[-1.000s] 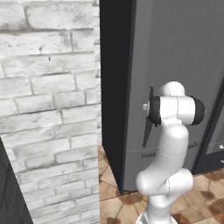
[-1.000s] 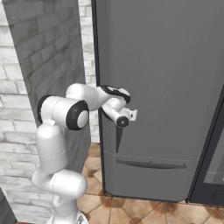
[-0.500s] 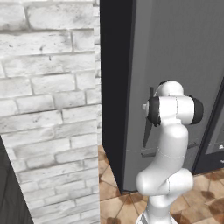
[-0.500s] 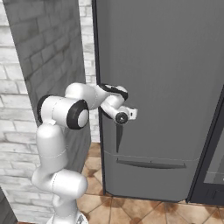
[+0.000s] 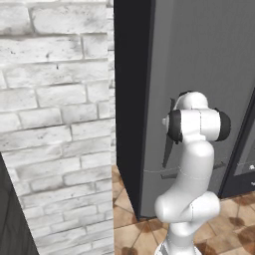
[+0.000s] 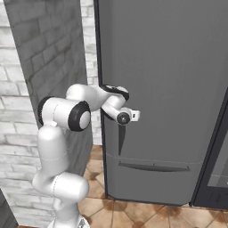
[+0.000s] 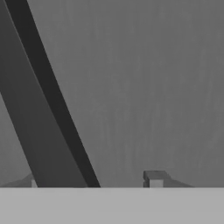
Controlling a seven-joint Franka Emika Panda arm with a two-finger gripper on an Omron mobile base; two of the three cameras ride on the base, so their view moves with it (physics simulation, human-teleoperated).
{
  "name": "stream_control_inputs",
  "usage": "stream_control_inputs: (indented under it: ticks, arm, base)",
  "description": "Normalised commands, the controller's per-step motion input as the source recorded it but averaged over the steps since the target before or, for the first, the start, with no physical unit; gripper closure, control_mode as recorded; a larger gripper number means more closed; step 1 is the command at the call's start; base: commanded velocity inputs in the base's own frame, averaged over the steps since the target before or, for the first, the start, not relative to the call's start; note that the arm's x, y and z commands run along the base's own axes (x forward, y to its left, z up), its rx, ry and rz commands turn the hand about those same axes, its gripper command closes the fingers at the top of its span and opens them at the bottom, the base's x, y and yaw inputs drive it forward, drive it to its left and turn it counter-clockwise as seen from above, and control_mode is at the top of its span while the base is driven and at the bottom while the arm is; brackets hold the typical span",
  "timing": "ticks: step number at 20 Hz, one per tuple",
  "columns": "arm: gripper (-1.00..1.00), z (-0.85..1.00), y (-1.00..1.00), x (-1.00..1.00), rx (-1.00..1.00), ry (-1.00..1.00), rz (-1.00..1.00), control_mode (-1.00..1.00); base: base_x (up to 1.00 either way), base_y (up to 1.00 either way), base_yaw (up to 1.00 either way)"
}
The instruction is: Gather the sweet potato and bell pepper from the fridge and place them on a tray on the dining counter. Then gather the steaks from the fridge and place them on the other tray.
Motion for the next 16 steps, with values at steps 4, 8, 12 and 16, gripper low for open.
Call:
stream_control_inputs:
  ticks: [4,8,12,16]
  arm:
    - [1.00,0.00,-0.18,0.14,0.00,0.04,-0.01,-1.00]
    - [1.00,0.00,-0.33,0.00,0.00,0.07,-0.07,-1.00]
    - [1.00,0.01,-0.37,0.00,0.00,0.14,-0.06,-1.00]
    - [1.00,0.00,-0.60,0.00,0.00,0.13,-0.04,-1.00]
  base:
    - [0.00,0.00,0.00]
    - [0.00,0.00,0.00]
    - [0.00,0.00,0.00]
    - [0.00,0.00,0.00]
